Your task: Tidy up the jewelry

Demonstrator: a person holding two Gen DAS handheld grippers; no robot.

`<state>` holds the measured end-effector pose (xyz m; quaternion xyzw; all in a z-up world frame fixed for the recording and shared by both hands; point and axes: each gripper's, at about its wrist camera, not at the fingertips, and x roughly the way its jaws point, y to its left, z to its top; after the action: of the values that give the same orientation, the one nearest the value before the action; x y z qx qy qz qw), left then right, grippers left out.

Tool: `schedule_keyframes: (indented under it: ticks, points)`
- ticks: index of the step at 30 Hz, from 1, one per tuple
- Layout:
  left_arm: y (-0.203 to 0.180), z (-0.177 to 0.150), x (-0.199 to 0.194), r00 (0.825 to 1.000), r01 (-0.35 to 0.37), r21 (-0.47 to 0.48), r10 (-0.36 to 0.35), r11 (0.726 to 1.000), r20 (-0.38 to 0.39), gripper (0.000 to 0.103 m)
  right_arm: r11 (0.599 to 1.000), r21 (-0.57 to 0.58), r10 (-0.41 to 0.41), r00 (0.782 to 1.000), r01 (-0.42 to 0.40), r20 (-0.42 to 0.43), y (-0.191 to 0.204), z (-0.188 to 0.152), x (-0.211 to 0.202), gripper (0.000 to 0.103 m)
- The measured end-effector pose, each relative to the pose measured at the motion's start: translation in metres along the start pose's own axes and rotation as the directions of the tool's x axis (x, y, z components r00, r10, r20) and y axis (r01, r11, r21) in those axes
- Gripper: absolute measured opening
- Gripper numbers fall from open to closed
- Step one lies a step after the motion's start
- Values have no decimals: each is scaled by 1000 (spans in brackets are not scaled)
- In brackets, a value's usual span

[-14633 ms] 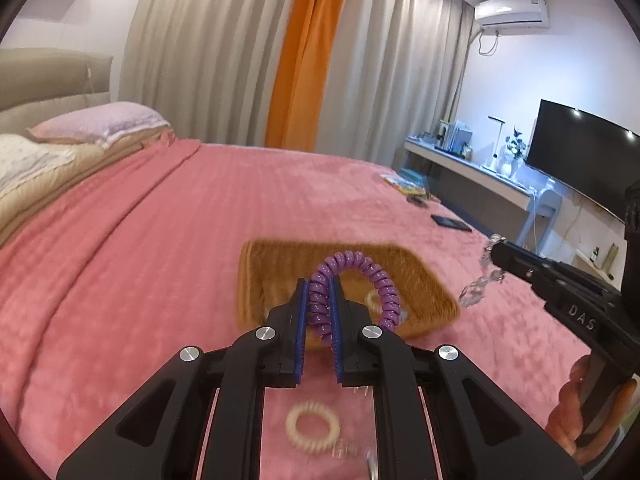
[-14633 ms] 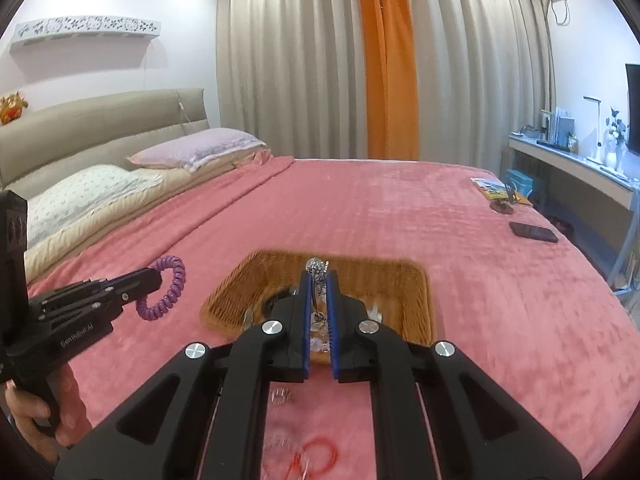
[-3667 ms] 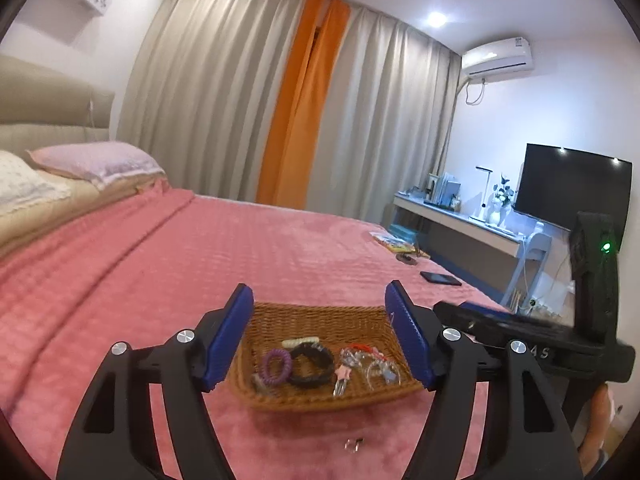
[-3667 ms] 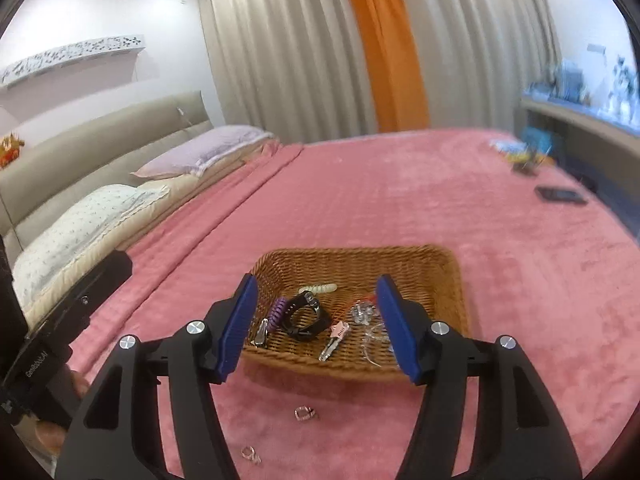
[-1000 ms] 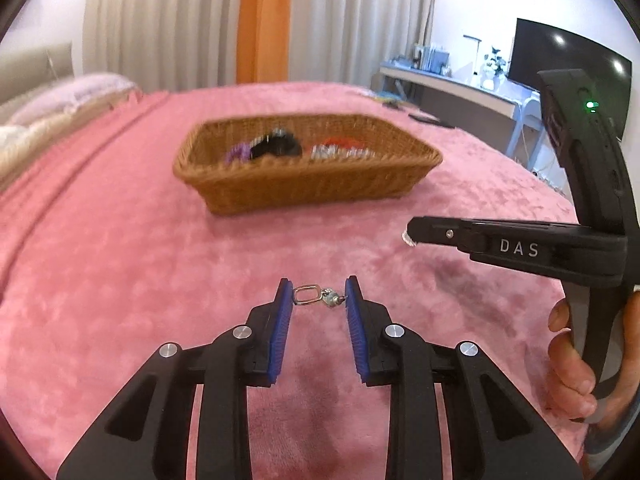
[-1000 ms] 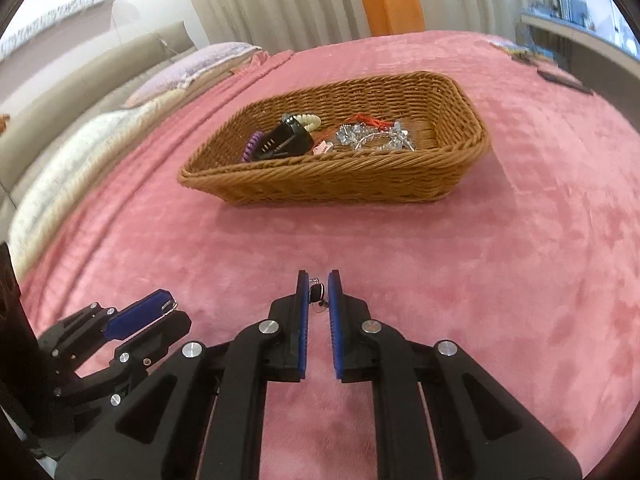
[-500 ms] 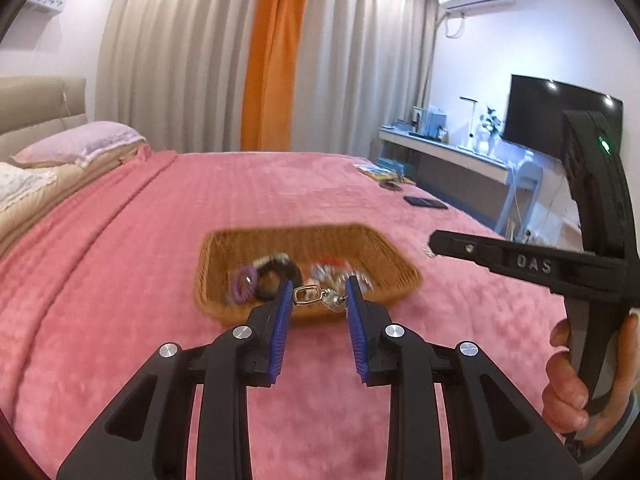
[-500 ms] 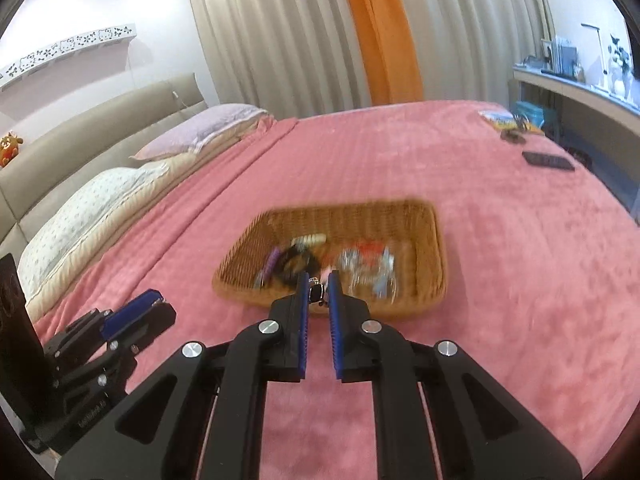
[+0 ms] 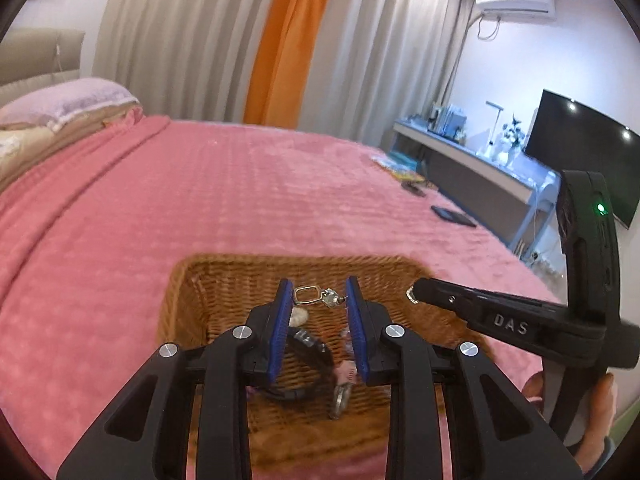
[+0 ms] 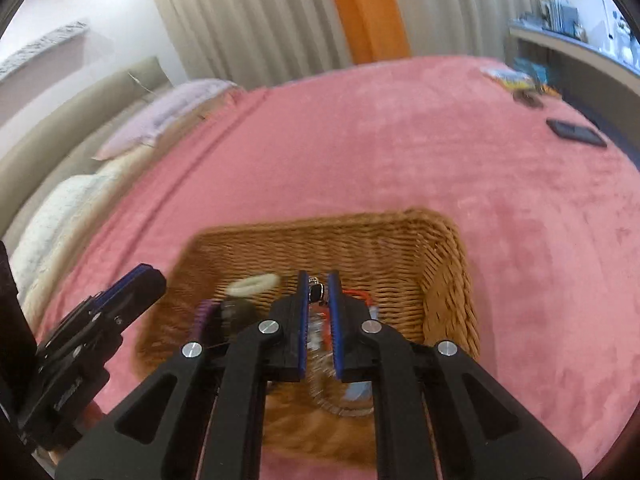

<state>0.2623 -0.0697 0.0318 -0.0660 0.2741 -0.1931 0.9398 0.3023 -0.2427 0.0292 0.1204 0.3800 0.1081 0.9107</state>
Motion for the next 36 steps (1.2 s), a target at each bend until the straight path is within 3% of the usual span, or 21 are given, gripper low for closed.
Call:
schedule_keyframes:
  ticks: [7,12,13,14,17,19,24,28,32,33,34,35,36]
  points:
    - [20,-12,35,997,2,-25,-4,1000,-81,26,998,10,-68,993,69,-99,-16,-4,43,8]
    - [19,-16,39,995,2,-7,-3,1000,-97,26,995,3,-103,988,104,-113,-16,-9,49,8]
    - [20,-16,37,996,8,-10,-9,1000,-93,30,994,9,-104,988,106,-111,-16,-9,47,9]
    - [21,-16,34,996,14,-16,-15,1000,-85,40,995,14,-99,989,101,-108,-16,-10,44,9]
    - [21,-12,17,1000,19,-27,-20,999,-21,54,996,21,-82,992,84,-91,-17,-9,34,16]
    - [21,-9,6,999,32,-32,-32,999,4,58,997,18,-79,995,80,-65,-15,-8,22,22]
    - [7,-2,-38,996,-17,1,17,1000,91,67,997,12,-75,997,75,-4,-9,-7,-16,22]
    - [-7,-2,-91,976,-84,15,80,996,201,85,996,-15,-84,993,85,88,4,-15,-63,26]
    - [-15,-18,-138,958,-118,7,112,993,265,95,992,-56,-104,976,117,191,21,-40,-109,27]
    - [-16,-22,-145,956,-125,5,119,992,268,95,989,-71,-112,970,130,215,26,-50,-119,31]
    - [-17,-27,-152,954,-134,3,128,991,271,95,986,-83,-123,963,147,240,31,-59,-127,48]
    - [-18,-35,-161,952,-148,-2,143,989,272,95,980,-88,-147,950,178,275,35,-69,-135,57]
    - [-19,-43,-168,950,-164,-1,158,986,270,95,972,-71,-186,924,222,335,39,-84,-145,67]
